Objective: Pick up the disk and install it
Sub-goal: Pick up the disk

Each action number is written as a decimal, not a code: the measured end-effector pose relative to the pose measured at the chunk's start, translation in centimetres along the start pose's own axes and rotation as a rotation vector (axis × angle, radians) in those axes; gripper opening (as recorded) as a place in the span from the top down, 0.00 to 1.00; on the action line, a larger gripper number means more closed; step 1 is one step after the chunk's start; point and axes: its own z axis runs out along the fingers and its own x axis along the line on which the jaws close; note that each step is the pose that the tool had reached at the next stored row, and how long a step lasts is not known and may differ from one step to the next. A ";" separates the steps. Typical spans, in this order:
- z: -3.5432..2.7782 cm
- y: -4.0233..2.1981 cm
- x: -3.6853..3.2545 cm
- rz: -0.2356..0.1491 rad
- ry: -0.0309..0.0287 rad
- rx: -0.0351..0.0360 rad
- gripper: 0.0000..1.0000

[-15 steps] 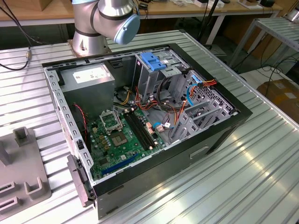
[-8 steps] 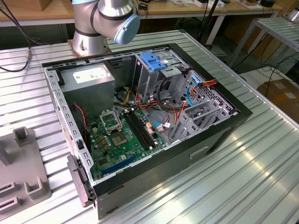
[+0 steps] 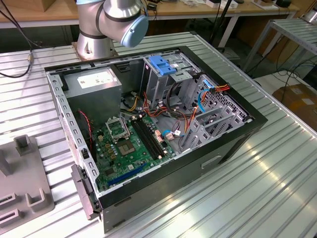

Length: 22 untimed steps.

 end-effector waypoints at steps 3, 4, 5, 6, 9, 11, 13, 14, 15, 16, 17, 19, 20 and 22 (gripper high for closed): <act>0.57 0.15 0.01 -0.009 -0.0005 0.0065 0.54; 0.70 0.23 0.02 -0.011 -0.0005 0.0070 0.54; 0.84 0.26 0.03 -0.017 -0.0006 0.0074 0.54; 0.96 0.26 0.03 -0.027 -0.0005 0.0075 0.54; 1.31 0.27 0.03 -0.064 -0.0001 0.0077 0.54; 1.62 0.47 0.04 -0.087 -0.0005 0.0097 0.54; 1.86 0.75 0.07 -0.087 -0.0011 0.0179 0.54; 2.07 0.78 0.07 -0.087 -0.0017 0.0247 0.54; 2.17 0.80 0.02 -0.087 -0.0017 0.0271 0.54; 2.19 0.80 0.02 -0.087 -0.0018 0.0271 0.54; 2.24 0.79 0.01 -0.087 -0.0023 0.0273 0.54; 2.49 0.79 0.01 -0.087 -0.0027 0.0269 0.55; 2.66 0.79 0.01 -0.087 -0.0029 0.0271 0.62; 2.76 0.78 0.01 -0.087 -0.0029 0.0271 0.63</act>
